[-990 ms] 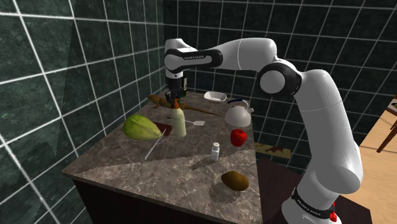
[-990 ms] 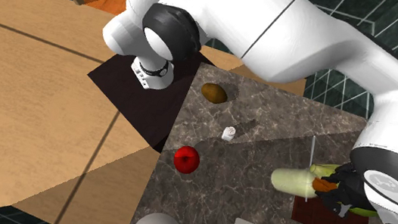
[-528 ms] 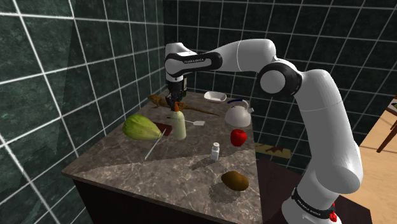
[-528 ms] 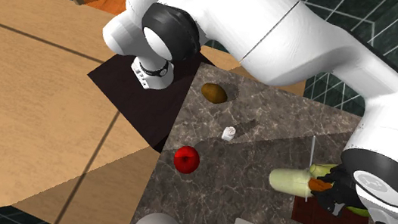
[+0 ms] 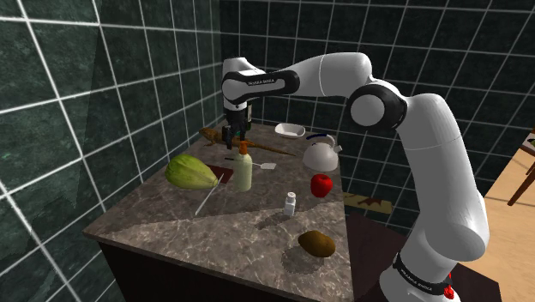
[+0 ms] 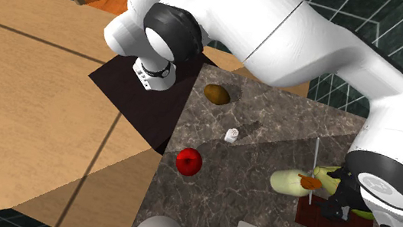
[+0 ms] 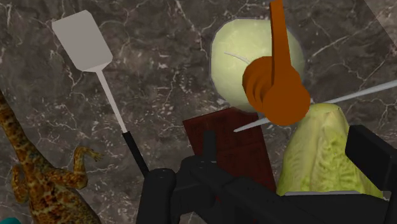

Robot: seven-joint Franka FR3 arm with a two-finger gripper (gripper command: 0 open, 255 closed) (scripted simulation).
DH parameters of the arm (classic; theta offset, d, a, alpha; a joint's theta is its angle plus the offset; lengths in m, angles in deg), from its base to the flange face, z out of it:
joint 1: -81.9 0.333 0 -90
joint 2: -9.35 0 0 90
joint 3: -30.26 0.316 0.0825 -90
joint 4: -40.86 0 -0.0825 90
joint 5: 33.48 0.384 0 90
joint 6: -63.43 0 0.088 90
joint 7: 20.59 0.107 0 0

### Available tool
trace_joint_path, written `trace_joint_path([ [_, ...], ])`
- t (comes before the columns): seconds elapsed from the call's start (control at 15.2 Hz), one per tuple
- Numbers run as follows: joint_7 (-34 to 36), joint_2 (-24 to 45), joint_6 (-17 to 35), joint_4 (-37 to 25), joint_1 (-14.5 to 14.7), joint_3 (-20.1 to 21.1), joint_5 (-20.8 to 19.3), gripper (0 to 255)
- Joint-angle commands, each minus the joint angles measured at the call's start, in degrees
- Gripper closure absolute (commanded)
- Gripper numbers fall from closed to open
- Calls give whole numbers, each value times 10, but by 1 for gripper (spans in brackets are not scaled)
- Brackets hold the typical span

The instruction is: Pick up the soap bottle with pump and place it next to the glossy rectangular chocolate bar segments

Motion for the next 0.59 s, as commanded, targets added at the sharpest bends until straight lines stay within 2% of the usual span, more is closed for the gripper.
trace_joint_path([
  [0.0, 0, 0, 0, 0, 0, 0, 0, 0],
  [0.26, -2, 4, -76, -80, 3, 0, 0, 0],
  [0.53, -2, 4, -76, -80, 3, 0, 0, 0],
])
